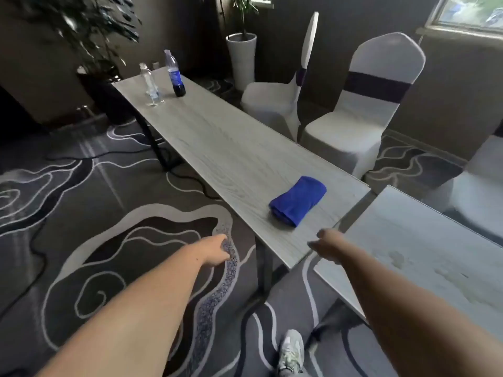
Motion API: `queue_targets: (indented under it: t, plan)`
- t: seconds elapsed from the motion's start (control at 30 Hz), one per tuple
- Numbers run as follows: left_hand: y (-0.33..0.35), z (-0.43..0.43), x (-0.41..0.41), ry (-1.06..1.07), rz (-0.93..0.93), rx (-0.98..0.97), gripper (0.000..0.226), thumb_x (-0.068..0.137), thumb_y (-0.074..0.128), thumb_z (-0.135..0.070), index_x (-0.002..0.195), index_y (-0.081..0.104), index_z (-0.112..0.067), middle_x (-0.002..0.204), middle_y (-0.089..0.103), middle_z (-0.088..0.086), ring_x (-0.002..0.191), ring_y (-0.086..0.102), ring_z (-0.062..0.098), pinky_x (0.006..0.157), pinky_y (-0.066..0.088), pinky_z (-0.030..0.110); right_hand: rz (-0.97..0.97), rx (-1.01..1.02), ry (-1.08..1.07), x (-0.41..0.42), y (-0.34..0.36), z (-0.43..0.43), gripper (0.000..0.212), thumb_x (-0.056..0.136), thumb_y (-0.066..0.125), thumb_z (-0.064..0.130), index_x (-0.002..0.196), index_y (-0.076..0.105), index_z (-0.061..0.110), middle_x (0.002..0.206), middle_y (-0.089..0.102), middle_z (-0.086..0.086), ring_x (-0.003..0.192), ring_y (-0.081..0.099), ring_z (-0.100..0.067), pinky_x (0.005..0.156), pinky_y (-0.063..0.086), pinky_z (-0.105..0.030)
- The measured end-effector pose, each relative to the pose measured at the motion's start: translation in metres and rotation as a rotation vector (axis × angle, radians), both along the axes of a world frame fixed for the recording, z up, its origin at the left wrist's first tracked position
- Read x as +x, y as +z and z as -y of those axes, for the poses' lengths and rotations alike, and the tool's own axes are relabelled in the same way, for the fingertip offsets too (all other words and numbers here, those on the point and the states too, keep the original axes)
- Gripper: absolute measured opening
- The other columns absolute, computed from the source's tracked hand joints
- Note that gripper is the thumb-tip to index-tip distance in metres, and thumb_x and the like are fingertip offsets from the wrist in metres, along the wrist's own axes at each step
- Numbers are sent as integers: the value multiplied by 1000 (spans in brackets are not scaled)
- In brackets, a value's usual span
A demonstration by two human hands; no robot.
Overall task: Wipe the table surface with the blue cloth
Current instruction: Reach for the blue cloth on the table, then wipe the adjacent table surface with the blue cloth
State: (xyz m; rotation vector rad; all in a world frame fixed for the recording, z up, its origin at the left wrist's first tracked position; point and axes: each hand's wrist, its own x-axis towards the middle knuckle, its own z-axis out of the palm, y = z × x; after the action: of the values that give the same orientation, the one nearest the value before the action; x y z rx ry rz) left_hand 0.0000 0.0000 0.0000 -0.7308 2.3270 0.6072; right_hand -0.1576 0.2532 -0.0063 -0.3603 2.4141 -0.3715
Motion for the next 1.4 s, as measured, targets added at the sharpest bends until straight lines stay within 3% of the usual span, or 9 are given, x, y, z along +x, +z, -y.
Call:
queue_targets:
  t: [0.27,0.4,0.5,0.73,0.9,1.03,1.13,1.23,1.4]
  plan:
    - [-14,-10,-116,273,-364,-34,37,83,43,-19,117,57,-17,108,66,14,93,60,30,74,44,30,270,-343,-600,-105,-31,41,37,83,58,28,106,53,-1,76,59,-20,59,51,-21,53,45,-31]
    - [-24,-34,-168,465,-419,165,39,86,49,-20,124,54,-12,125,60,11,112,57,26,87,43,28,352,-542,-820,-135,-40,55,19,79,66,26,86,55,13,85,54,-10,66,55,-19,50,50,-26]
    - [-33,-43,-199,509,-342,306,54,85,55,-30,135,44,-13,142,48,8,127,47,24,101,38,32,460,-641,-976,-152,-43,60,38,78,73,27,103,52,9,92,54,-11,73,59,-24,42,51,-25]
    - [-62,-45,-227,432,-211,372,77,73,69,-46,135,40,-11,137,50,8,121,52,25,96,43,31,452,-588,-987,-158,-68,71,37,76,72,39,94,53,13,75,48,-6,58,47,-22,52,41,-29]
    - [-72,-49,-239,505,-119,623,47,61,79,-43,88,58,-11,77,66,6,52,60,21,44,41,24,143,-470,-829,-163,-72,84,21,77,64,37,86,57,19,87,64,-5,81,61,-26,75,52,-39]
    - [-78,-58,-243,489,-31,690,30,69,77,-33,82,60,-13,60,55,3,31,40,11,34,26,15,107,-500,-798,-160,-67,75,15,79,63,35,76,50,27,79,58,8,76,57,-17,63,44,-31]
    - [-74,-72,-244,329,-5,732,20,75,73,-26,88,65,-13,69,65,3,37,53,6,35,34,13,127,-590,-901,-154,-61,51,14,81,68,27,80,54,26,80,60,7,73,58,-13,60,46,-27]
    - [-67,-96,-249,198,-26,854,26,79,69,-20,103,66,-10,100,73,12,84,70,20,74,58,33,94,-665,-1050,-149,-53,18,11,80,69,23,84,58,21,86,64,0,75,60,-13,60,45,-27]
    - [-56,-147,-245,61,1,923,31,83,63,-19,113,62,-10,114,69,14,103,66,28,91,53,43,19,-729,-1252,-126,-44,-46,10,82,68,19,79,59,24,84,64,2,76,60,-15,62,45,-28]
